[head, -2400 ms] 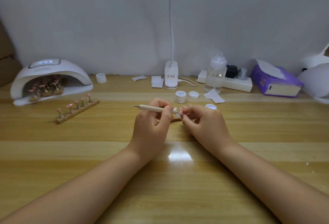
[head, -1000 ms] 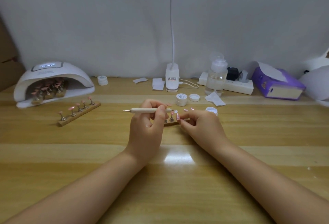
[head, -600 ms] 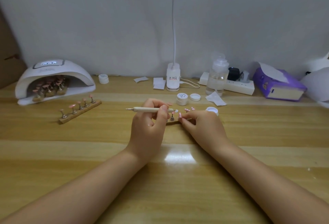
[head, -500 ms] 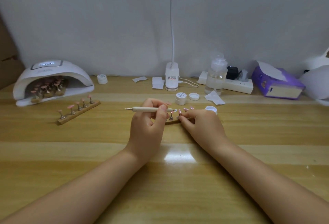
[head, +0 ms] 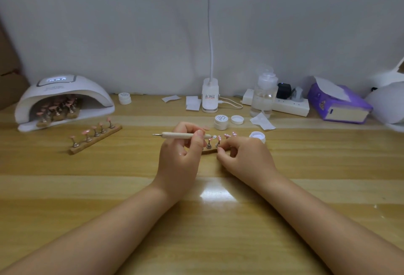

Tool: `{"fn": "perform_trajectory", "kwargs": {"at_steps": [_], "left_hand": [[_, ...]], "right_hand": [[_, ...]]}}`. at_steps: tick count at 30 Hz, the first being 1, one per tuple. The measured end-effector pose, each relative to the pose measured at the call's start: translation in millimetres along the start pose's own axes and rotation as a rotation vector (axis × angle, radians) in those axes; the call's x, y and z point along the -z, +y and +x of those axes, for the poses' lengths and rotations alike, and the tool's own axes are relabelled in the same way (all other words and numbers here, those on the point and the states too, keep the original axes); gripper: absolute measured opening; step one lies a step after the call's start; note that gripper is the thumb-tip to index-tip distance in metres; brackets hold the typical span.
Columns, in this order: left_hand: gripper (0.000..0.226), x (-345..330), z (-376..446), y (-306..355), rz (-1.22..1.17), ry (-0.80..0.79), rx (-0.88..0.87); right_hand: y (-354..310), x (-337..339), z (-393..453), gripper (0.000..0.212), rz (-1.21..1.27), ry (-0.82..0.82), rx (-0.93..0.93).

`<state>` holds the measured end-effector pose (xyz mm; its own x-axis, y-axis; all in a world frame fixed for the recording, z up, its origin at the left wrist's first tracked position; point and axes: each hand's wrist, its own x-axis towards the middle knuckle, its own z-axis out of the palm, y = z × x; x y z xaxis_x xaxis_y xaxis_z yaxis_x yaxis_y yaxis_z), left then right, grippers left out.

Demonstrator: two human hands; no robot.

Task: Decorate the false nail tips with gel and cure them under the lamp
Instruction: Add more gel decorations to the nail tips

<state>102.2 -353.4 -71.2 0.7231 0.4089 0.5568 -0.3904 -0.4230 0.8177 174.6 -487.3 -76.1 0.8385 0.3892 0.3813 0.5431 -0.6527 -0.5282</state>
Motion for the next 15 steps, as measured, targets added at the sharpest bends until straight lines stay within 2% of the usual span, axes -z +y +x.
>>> {"fn": "perform_trajectory", "kwargs": {"at_steps": [10, 12, 15], "left_hand": [[0.011, 0.5, -0.6, 2.1, 0.013, 0.006, 0.007], [0.011, 0.9, -0.9, 2.3, 0.016, 0.007, 0.004], [0.011, 1.0, -0.4, 2.6, 0.009, 0.010, 0.011]], "right_hand": [[-1.8, 0.6, -0.8, 0.021, -0.015, -0.025, 0.015], [-1.8, 1.6, -2.4, 0.012, 0.000, 0.042, 0.032], [3.5, 11.3, -0.2, 0.012, -0.094, 0.310, 0.076]]}}
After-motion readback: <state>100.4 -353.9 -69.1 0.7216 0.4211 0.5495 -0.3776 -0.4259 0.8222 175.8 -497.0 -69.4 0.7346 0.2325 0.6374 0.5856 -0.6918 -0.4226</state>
